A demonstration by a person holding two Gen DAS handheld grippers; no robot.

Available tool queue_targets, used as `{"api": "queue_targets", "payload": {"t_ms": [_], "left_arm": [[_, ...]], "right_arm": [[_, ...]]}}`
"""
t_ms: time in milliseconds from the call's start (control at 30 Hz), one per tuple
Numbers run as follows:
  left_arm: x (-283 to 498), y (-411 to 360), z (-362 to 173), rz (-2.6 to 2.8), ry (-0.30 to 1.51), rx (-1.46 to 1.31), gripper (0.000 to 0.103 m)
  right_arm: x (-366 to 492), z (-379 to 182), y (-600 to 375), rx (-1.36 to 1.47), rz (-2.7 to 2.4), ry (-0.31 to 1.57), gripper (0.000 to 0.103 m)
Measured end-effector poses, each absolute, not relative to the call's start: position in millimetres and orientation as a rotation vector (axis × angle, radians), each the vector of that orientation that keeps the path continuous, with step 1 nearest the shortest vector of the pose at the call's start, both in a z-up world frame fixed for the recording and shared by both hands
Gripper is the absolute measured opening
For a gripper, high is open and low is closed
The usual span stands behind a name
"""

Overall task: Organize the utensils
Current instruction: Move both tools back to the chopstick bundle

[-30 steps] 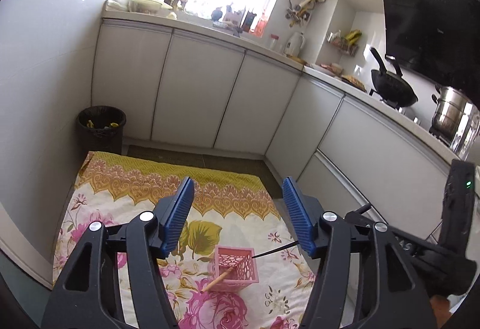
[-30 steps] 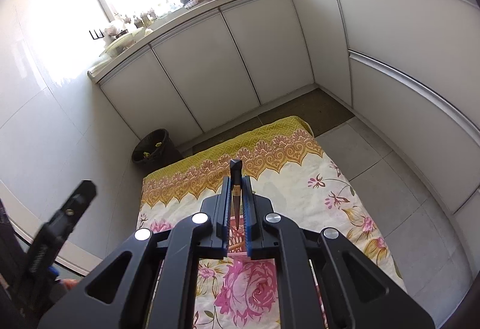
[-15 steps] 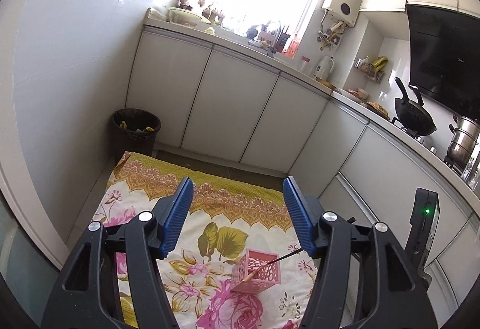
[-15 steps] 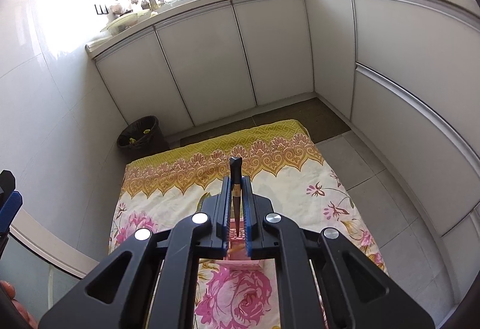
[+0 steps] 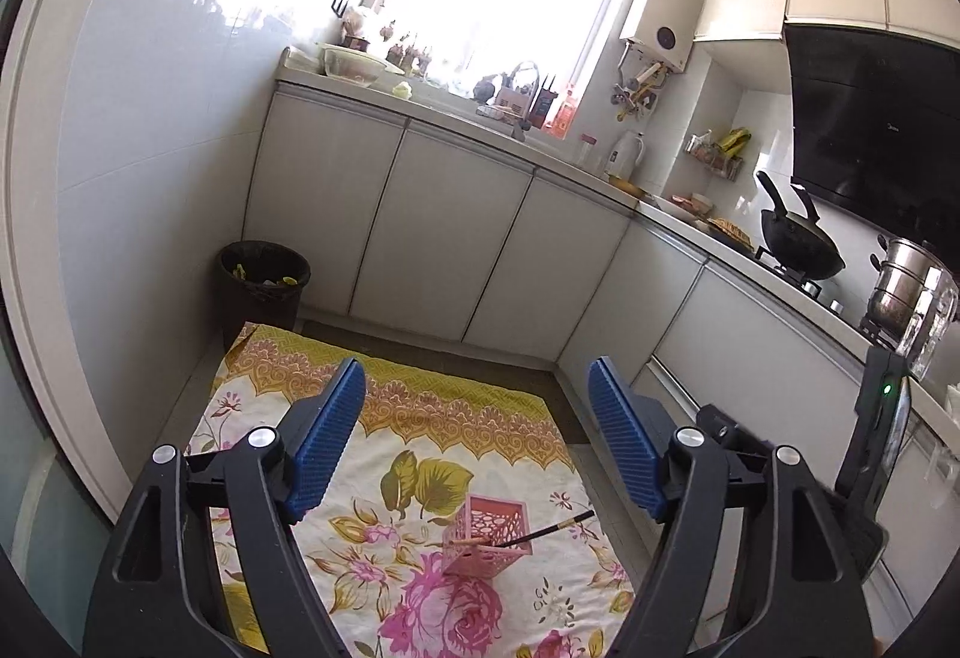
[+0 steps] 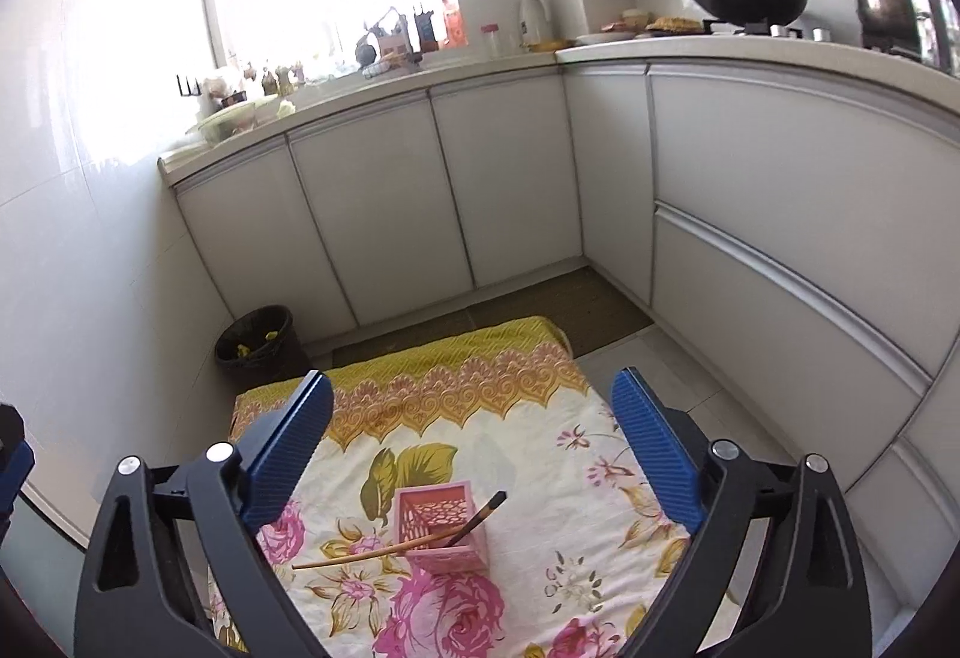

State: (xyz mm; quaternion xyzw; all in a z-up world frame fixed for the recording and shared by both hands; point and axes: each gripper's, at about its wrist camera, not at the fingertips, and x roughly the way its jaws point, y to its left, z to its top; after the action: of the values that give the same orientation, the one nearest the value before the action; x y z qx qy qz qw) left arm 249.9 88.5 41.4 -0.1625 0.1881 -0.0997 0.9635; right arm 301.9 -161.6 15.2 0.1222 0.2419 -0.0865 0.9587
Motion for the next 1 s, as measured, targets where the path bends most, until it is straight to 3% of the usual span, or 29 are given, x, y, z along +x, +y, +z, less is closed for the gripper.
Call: {"api": "queue_targets", "payload": {"t_ms": [133,600,1000], "left_arm": [[231,71,41,-0.234,0.403,-0.292,0.082],[196,-3,17,-0.368,0.581,-0.071,0.092],[230,-108,-135,-0.539,1.069,0.372,0.094]], "right_arm": [[271,35,-188,0.292,-0.240,0.480,0.095],[141,62,-274,0.416,-0.386,0.479,0.096],[48,-17,-326,0.536,-0.442,0.647,0.096]]}}
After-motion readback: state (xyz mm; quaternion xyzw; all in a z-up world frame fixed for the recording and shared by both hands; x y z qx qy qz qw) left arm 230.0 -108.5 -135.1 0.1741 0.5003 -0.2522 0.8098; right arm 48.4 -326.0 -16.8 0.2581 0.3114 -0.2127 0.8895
